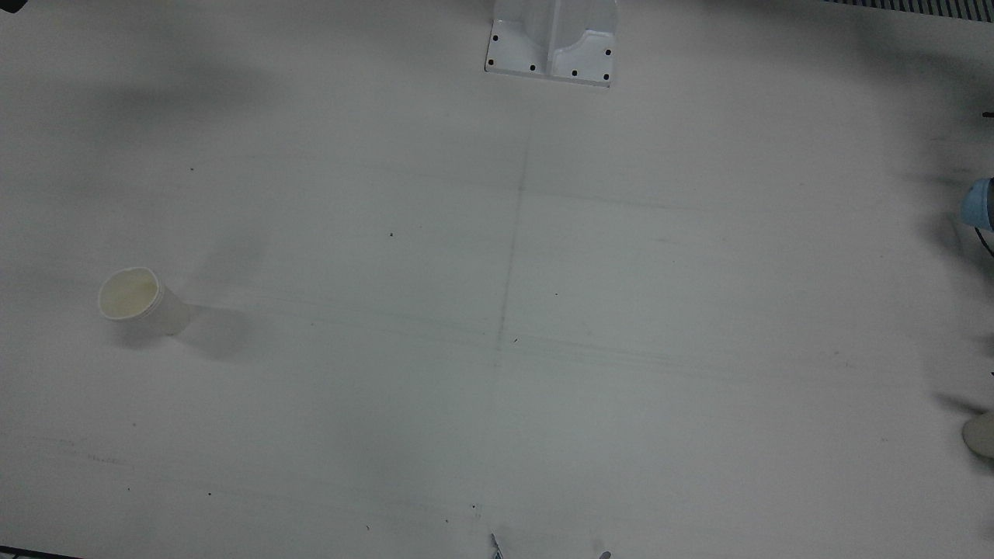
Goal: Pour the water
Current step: 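Close the left hand around the beige cup at the table edge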
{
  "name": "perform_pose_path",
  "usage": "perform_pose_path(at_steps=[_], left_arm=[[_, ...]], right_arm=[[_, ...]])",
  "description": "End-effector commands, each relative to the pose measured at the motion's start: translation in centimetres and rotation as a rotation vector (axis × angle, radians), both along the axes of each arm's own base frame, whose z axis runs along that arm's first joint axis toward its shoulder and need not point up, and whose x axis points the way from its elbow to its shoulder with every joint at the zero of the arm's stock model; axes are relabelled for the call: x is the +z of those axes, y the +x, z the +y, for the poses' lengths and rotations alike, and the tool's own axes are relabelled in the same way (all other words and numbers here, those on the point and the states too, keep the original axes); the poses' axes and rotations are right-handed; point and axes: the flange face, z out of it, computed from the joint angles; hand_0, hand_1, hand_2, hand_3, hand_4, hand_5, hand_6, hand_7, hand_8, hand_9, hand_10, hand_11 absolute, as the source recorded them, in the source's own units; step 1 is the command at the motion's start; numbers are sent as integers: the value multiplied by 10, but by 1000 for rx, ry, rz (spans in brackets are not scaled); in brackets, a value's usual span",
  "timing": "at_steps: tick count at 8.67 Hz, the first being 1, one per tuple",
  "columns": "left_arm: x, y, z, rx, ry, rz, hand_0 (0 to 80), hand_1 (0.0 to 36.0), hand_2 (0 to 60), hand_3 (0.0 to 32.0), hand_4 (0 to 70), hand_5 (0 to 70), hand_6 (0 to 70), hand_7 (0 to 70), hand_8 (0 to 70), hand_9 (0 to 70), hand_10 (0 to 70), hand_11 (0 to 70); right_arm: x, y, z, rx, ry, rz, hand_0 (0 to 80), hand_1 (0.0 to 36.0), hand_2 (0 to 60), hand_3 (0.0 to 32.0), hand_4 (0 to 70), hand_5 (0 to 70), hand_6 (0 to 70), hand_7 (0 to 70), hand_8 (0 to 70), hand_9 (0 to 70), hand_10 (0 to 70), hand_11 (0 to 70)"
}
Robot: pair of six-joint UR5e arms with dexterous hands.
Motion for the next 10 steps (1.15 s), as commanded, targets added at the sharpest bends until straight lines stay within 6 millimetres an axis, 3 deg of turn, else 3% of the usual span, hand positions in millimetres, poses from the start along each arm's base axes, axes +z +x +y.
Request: perform_pose_path(at_steps=[1, 10], left_arm=[[-2, -2, 3, 3, 10, 22, 517, 93, 0, 0, 139, 78, 14, 54, 0, 0, 39, 73], [-1, 2, -1, 4, 9, 7, 516, 94, 0, 0, 147, 95, 18, 54, 0, 0, 37, 71]], right_arm=[[0, 0, 0, 0, 0, 0, 472, 160, 163, 0, 61, 72, 38, 63, 2, 25, 3, 21], [0, -1, 0, -1, 0, 1, 473, 161, 162, 0, 61, 75, 38, 61, 1, 23, 1, 17]])
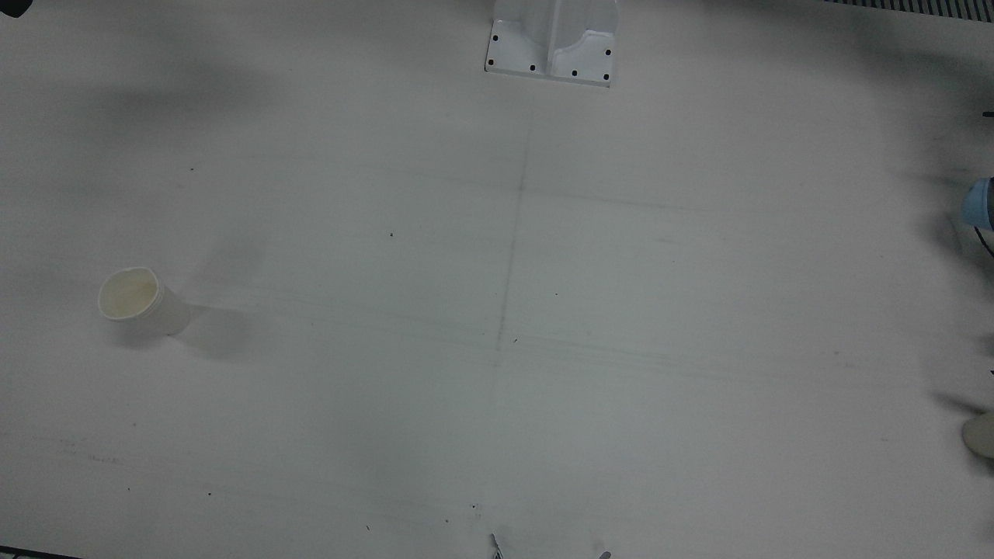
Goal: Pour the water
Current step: 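Close the left hand around the beige cup at the table edge, then lift the beige cup off the table with the left hand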
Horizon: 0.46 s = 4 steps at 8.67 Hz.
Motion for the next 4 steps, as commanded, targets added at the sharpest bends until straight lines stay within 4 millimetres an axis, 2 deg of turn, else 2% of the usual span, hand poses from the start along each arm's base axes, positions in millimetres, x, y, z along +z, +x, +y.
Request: perform_pose_path(at_steps=[1, 4], left_arm=[[0, 4, 0, 4, 7, -20, 517, 95, 0, 0, 147, 94, 18, 54, 0, 0, 38, 72], [0, 10, 1, 10, 11, -36, 521, 103, 0, 0, 145, 97, 20, 57, 0, 0, 38, 73]], right_arm=[[0, 0, 0, -1, 0, 2, 473, 161, 162, 0, 62, 76, 38, 63, 1, 23, 1, 18], [0, 0, 1, -1, 0, 0, 475, 161, 163, 0, 64, 82, 40, 65, 1, 24, 1, 18]])
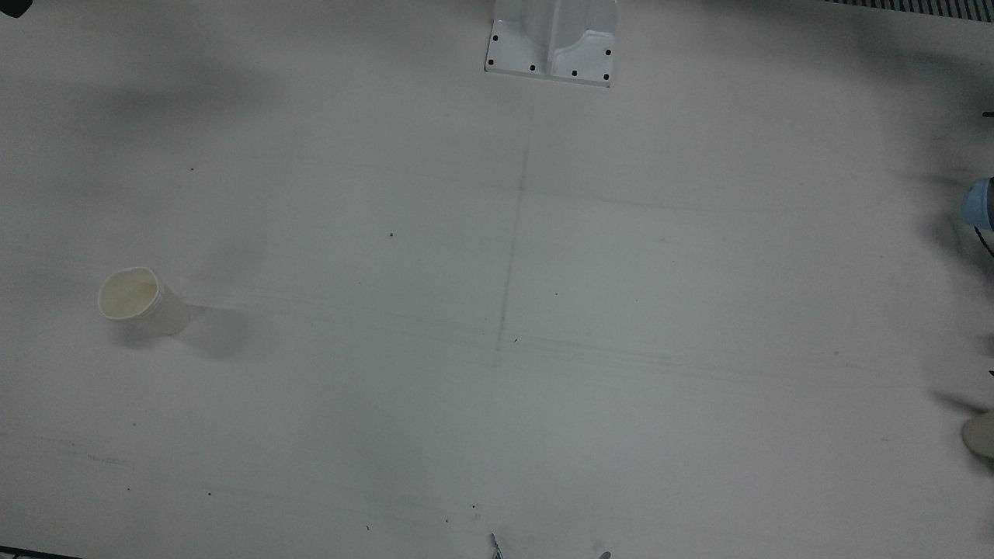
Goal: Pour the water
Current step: 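Lift the beige cup off the table with the left hand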
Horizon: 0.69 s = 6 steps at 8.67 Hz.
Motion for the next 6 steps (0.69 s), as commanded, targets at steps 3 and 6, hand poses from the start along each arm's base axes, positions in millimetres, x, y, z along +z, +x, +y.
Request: perform_pose_path(at_steps=[3, 6], left_arm=[[7, 13, 7, 25, -8, -24, 523, 104, 0, 0, 145, 95, 21, 56, 0, 0, 39, 75], [7, 13, 6, 26, -7, -21, 525, 110, 0, 0, 145, 97, 22, 57, 0, 0, 41, 78]], right_arm=[[0, 0, 0, 0, 1, -2, 473, 161, 161, 0, 64, 82, 39, 65, 0, 22, 0, 16], [0, 0, 0, 0, 1, -2, 473, 161, 162, 0, 64, 83, 40, 67, 1, 24, 1, 17]])
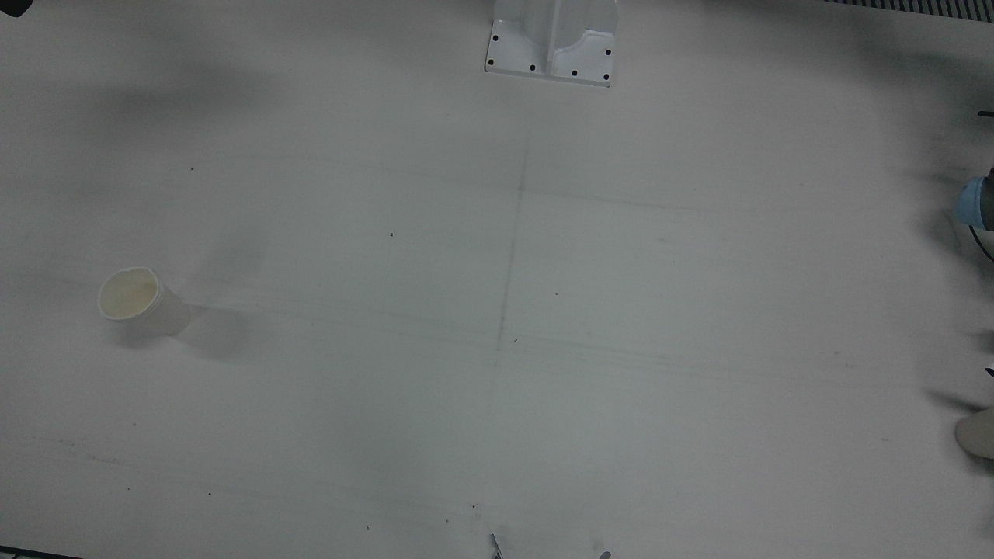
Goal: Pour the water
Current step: 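Lift the beige cup off the table with the left hand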
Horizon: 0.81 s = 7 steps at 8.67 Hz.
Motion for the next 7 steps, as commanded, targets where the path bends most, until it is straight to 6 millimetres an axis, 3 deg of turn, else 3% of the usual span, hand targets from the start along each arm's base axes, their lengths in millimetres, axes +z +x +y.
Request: perform_pose_path(at_steps=[1, 7], left_arm=[[-1, 1, -1, 1, 2, 3, 526, 111, 0, 0, 145, 98, 22, 57, 0, 0, 40, 77], [-1, 1, 0, 4, -1, 2, 534, 127, 0, 0, 150, 104, 23, 58, 0, 0, 39, 76]], right_arm=[[0, 0, 0, 0, 0, 0, 474, 161, 163, 0, 65, 83, 41, 67, 1, 24, 1, 17], [0, 0, 0, 0, -1, 1, 474, 161, 163, 0, 64, 85, 41, 67, 2, 26, 1, 18]])
